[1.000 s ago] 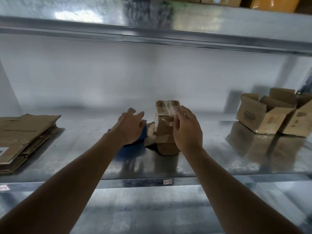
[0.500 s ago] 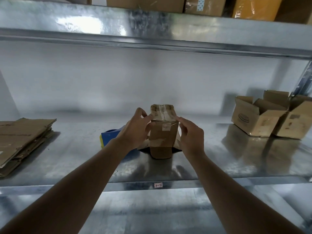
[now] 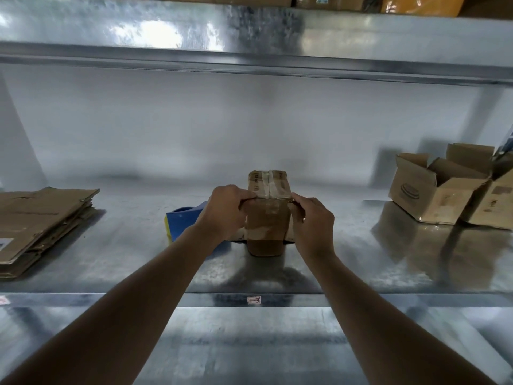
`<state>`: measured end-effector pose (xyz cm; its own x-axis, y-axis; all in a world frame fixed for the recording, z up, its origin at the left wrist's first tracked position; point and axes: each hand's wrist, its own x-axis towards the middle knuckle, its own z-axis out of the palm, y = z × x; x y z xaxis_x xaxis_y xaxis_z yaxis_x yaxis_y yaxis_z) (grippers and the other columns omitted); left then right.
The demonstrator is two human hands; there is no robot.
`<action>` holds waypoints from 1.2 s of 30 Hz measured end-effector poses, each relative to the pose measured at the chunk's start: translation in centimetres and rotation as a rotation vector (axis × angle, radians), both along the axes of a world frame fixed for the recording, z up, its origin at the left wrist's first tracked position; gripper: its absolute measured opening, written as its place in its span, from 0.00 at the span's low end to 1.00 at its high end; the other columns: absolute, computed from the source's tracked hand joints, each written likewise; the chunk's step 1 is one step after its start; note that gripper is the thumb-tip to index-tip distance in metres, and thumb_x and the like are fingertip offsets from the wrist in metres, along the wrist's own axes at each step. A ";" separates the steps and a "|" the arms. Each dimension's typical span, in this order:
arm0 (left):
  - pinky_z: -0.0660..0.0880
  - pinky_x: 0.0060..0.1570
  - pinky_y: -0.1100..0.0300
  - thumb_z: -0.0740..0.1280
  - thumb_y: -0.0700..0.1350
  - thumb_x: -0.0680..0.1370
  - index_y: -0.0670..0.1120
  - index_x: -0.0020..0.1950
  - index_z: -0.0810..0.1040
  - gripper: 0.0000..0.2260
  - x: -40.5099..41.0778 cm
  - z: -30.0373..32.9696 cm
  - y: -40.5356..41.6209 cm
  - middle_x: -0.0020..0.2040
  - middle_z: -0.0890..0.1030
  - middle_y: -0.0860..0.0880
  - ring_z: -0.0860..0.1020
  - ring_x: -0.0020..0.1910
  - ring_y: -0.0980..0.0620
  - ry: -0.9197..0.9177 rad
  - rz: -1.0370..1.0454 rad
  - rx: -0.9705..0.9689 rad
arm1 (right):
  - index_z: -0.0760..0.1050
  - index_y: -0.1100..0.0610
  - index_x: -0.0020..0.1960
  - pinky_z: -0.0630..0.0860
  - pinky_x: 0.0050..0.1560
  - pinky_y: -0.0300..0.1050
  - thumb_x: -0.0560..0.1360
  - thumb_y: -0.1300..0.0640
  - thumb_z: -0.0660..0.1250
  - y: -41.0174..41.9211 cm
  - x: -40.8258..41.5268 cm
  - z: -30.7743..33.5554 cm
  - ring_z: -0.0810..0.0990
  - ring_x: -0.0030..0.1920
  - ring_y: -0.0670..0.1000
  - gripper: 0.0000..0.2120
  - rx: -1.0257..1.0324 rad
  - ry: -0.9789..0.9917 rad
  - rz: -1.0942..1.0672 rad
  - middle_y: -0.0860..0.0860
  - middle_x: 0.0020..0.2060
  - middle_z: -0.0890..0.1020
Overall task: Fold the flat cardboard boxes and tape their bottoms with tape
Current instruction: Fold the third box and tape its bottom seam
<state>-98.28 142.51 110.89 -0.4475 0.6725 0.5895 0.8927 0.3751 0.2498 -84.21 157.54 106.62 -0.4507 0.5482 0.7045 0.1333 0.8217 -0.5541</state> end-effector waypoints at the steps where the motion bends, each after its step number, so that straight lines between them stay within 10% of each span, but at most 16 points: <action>1: 0.71 0.49 0.61 0.65 0.43 0.84 0.51 0.66 0.84 0.13 0.1 -0.1 0.1 0.53 0.86 0.47 0.82 0.50 0.46 0.000 0.008 -0.004 | 0.81 0.61 0.67 0.63 0.52 0.18 0.83 0.58 0.68 0.1 0.0 0.1 0.84 0.54 0.53 0.14 -0.002 0.006 0.001 0.56 0.56 0.85; 18: 0.76 0.52 0.57 0.64 0.40 0.84 0.47 0.84 0.58 0.29 0.4 -1.4 -0.4 0.64 0.79 0.45 0.79 0.54 0.47 0.138 -0.010 -0.260 | 0.82 0.63 0.64 0.65 0.45 0.20 0.80 0.62 0.71 1.4 -0.4 0.2 0.79 0.42 0.48 0.13 0.013 -0.018 0.010 0.57 0.46 0.85; 31: 0.75 0.64 0.56 0.62 0.42 0.86 0.49 0.85 0.47 0.32 0.6 -1.8 -1.2 0.73 0.74 0.44 0.77 0.64 0.47 0.083 -0.073 -0.300 | 0.80 0.61 0.68 0.63 0.48 0.15 0.82 0.61 0.69 0.3 0.0 0.5 0.82 0.53 0.48 0.15 -0.128 -0.016 -0.003 0.55 0.57 0.86; 36: 0.73 0.63 0.59 0.59 0.44 0.87 0.50 0.85 0.47 0.30 0.5 -2.1 -1.6 0.73 0.74 0.45 0.77 0.64 0.49 0.056 -0.129 -0.260 | 0.81 0.59 0.67 0.68 0.58 0.29 0.82 0.60 0.69 -0.1 -0.1 0.6 0.83 0.59 0.53 0.14 -0.224 0.014 -0.020 0.54 0.59 0.86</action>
